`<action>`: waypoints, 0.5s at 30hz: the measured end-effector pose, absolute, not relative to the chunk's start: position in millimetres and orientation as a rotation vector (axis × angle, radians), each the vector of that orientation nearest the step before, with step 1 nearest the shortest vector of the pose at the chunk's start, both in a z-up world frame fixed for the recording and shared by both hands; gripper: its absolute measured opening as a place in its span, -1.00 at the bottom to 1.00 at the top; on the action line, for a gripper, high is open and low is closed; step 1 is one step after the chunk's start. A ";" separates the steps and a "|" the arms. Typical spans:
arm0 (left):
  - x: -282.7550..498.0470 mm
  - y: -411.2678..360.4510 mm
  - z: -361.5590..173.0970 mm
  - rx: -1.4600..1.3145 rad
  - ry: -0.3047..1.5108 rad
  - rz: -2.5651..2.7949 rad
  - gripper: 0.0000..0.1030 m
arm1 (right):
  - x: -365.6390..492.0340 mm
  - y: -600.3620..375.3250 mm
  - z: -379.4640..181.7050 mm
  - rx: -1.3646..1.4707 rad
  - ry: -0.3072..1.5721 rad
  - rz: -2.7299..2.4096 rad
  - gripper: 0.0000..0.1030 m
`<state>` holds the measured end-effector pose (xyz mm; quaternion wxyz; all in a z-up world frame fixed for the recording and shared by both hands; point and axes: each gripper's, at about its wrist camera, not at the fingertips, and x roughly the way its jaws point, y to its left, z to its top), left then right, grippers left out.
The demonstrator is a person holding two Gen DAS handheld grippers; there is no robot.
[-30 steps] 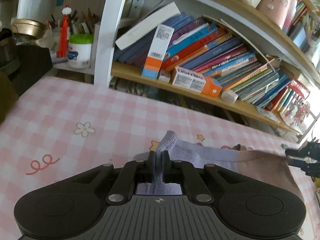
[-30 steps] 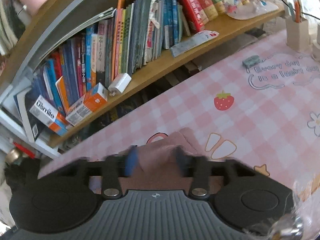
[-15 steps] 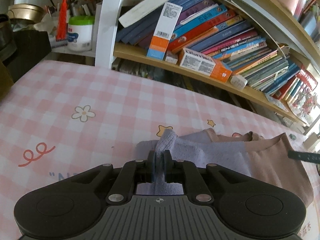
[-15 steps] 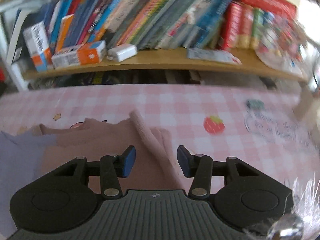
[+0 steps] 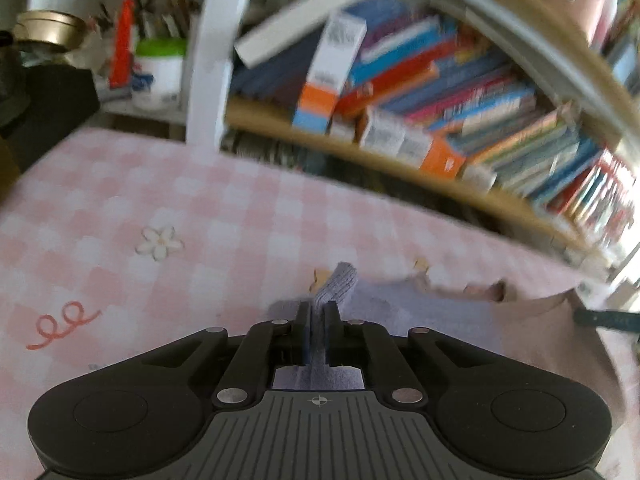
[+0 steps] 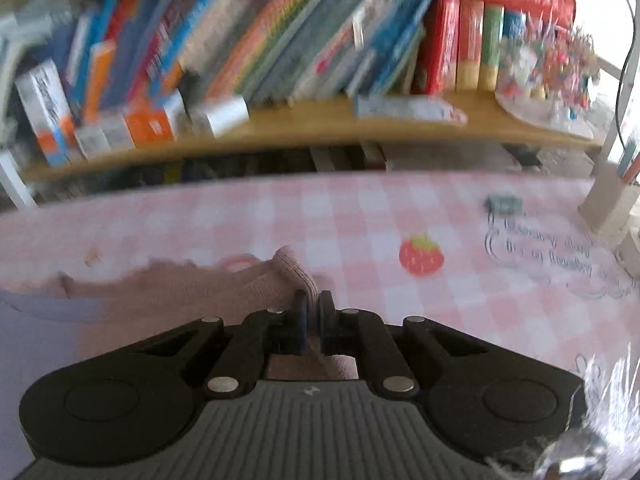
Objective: Fold clothes
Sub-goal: 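Lay the folded hem down and open both grippers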
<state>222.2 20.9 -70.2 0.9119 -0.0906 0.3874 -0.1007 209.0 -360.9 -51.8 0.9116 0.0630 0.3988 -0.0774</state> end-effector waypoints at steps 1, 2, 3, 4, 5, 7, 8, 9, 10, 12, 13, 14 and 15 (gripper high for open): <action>221.9 18.9 -73.3 -0.162 0.804 -0.205 -0.83 | 207.7 -361.4 -51.5 0.128 0.825 -0.176 -0.73; 219.1 18.5 -73.6 -0.146 0.796 -0.210 -0.83 | 206.3 -361.9 -51.1 0.127 0.828 -0.191 -0.61; 213.3 20.3 -70.0 -0.143 0.783 -0.210 -0.78 | 205.0 -362.4 -50.8 0.125 0.831 -0.207 -0.30; 206.9 22.5 -65.6 -0.144 0.768 -0.207 -0.69 | 203.1 -363.0 -50.2 0.125 0.832 -0.222 -0.13; 200.4 24.8 -61.2 -0.145 0.753 -0.204 -0.64 | 195.8 -364.8 -46.9 0.136 0.822 -0.225 -0.13; 187.6 29.3 -52.3 -0.147 0.724 -0.199 -0.36 | 179.1 -364.9 -38.1 0.153 0.795 -0.205 -0.10; 181.2 31.5 -47.9 -0.148 0.710 -0.196 -0.25 | 167.7 -363.6 -31.9 0.154 0.775 -0.198 0.01; 174.7 33.7 -43.5 -0.149 0.695 -0.193 -0.08 | 156.4 -362.3 -25.7 0.155 0.755 -0.191 0.08; 168.2 35.1 -40.6 -0.153 0.687 -0.187 0.00 | 146.0 -361.3 -20.2 0.157 0.737 -0.184 0.20; 155.0 37.3 -35.8 -0.163 0.672 -0.174 0.07 | 124.3 -358.9 -11.8 0.158 0.709 -0.172 0.28; 148.4 38.4 -33.3 -0.168 0.665 -0.167 0.07 | 118.3 -358.4 -9.8 0.158 0.702 -0.167 0.28; 143.1 37.9 -32.4 -0.172 0.665 -0.159 0.08 | 110.9 -357.4 -7.7 0.162 0.695 -0.165 0.28; 138.1 36.9 -31.8 -0.175 0.667 -0.150 0.09 | 104.8 -357.4 -6.7 0.167 0.689 -0.166 0.29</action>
